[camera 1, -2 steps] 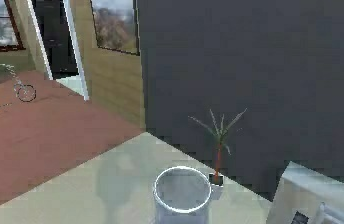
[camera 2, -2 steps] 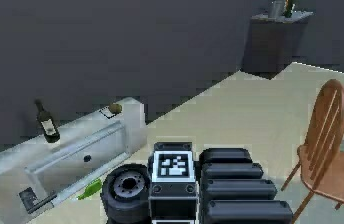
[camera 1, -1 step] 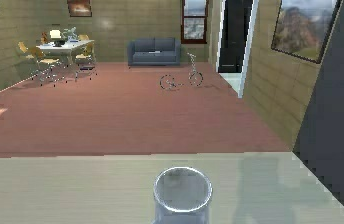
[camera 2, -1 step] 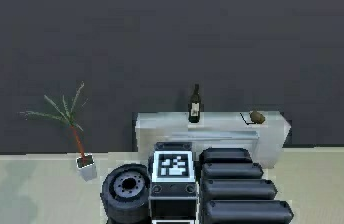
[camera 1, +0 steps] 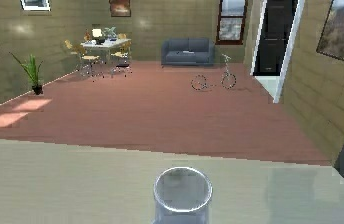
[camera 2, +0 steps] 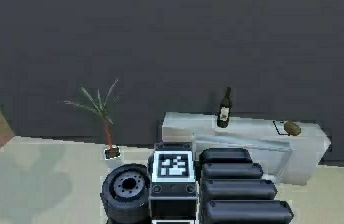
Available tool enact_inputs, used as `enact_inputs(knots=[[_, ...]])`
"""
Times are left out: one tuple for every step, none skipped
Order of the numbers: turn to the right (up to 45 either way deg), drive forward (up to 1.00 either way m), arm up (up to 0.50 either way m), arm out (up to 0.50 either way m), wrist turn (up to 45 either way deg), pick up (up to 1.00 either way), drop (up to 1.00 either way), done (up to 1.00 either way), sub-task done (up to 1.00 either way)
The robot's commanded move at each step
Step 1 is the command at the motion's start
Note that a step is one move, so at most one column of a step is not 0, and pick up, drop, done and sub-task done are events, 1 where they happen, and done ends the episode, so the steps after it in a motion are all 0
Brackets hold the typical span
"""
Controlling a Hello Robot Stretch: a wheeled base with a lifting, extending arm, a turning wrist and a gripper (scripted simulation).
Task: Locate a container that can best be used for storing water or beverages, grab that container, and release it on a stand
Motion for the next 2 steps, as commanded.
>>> enact_inputs(knots=[[0.0, 1.00, 0.00, 0.00, 0.0, 0.00, 0.00, 0.00, 0.00], [0.0, 1.00, 0.00, 0.00, 0.0, 0.00, 0.00, 0.00, 0.00]])
